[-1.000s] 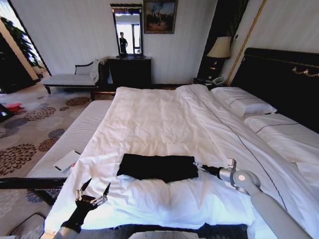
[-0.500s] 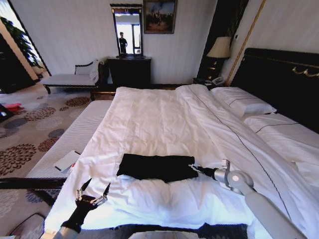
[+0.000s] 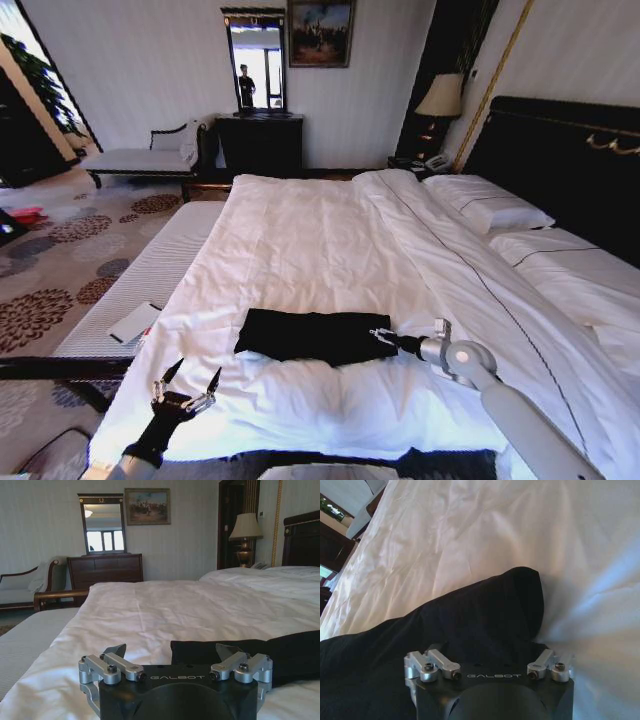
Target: Fold the clothes on the bed.
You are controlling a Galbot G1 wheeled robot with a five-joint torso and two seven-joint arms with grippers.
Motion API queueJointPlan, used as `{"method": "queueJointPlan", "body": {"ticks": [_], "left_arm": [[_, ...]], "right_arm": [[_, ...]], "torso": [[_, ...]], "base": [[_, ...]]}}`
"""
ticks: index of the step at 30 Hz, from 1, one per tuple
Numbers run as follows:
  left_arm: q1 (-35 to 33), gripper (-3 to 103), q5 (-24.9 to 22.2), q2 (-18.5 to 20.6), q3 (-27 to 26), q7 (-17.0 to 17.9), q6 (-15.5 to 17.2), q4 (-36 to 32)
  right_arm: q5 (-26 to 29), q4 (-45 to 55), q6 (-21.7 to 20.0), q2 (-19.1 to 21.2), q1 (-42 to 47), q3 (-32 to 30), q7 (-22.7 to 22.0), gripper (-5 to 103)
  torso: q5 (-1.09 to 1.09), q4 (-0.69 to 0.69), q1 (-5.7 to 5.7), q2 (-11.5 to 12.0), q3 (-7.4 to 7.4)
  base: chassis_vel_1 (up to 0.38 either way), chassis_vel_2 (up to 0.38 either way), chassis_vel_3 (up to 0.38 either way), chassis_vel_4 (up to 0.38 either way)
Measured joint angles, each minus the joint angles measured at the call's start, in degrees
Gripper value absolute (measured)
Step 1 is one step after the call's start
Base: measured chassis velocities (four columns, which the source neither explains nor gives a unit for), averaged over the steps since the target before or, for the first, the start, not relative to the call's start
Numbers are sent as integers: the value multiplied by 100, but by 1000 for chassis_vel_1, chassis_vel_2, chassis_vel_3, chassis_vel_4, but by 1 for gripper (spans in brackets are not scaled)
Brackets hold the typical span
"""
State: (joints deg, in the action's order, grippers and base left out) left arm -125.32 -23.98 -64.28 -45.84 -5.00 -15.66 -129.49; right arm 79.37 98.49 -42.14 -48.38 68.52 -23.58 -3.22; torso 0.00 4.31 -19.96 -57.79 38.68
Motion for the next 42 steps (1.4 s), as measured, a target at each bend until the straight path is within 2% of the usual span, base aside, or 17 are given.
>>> {"method": "queueJointPlan", "body": {"ticks": [1,3,4,5,8,10,11,13,14,17,19,22,34,42], "left_arm": [[0,100,0,0,0,0,0,0],[0,100,0,0,0,0,0,0],[0,100,0,0,0,0,0,0],[0,100,0,0,0,0,0,0],[0,100,0,0,0,0,0,0],[0,100,0,0,0,0,0,0],[0,100,0,0,0,0,0,0],[0,100,0,0,0,0,0,0],[0,100,0,0,0,0,0,0],[0,100,0,0,0,0,0,0],[1,100,0,0,0,0,0,0],[0,100,-1,0,0,0,0,0],[0,100,0,0,0,0,0,0],[0,100,-1,0,0,0,0,0]], "right_arm": [[-12,1,0,-3,7,2,2,80],[-22,1,1,-5,12,4,4,80],[-40,2,1,-9,20,8,11,74],[-61,8,1,-16,30,18,20,63],[-79,13,2,-27,31,28,26,58],[-87,27,2,-40,32,36,27,48],[-92,32,2,-46,36,41,27,48],[-105,43,2,-53,45,48,27,37],[-105,43,2,-53,45,48,27,37],[-121,62,2,-64,57,66,23,20],[-123,66,2,-66,57,68,22,20],[-169,87,2,-68,64,78,20,7],[-184,212,2,-69,91,76,-9,5],[-105,447,-1,61,188,-163,-51,5]], "torso": [[0,0,0,0,0],[0,0,0,0,0],[0,0,0,0,0],[0,0,0,0,0],[0,0,0,0,0],[1,0,0,0,0],[1,0,0,0,0],[1,-1,0,0,0],[1,-1,0,0,0],[1,0,0,0,0],[1,-1,0,0,0],[0,-1,0,0,0],[0,0,0,0,0],[1,-1,0,0,0]], "base": [[0,0,0,0],[0,0,0,0],[0,0,0,0],[0,0,0,0],[0,0,0,0],[0,0,0,0],[0,0,0,0],[0,0,0,0],[0,0,0,0],[0,0,0,0],[0,0,0,0],[0,0,0,0],[0,0,0,0],[0,0,0,0]]}}
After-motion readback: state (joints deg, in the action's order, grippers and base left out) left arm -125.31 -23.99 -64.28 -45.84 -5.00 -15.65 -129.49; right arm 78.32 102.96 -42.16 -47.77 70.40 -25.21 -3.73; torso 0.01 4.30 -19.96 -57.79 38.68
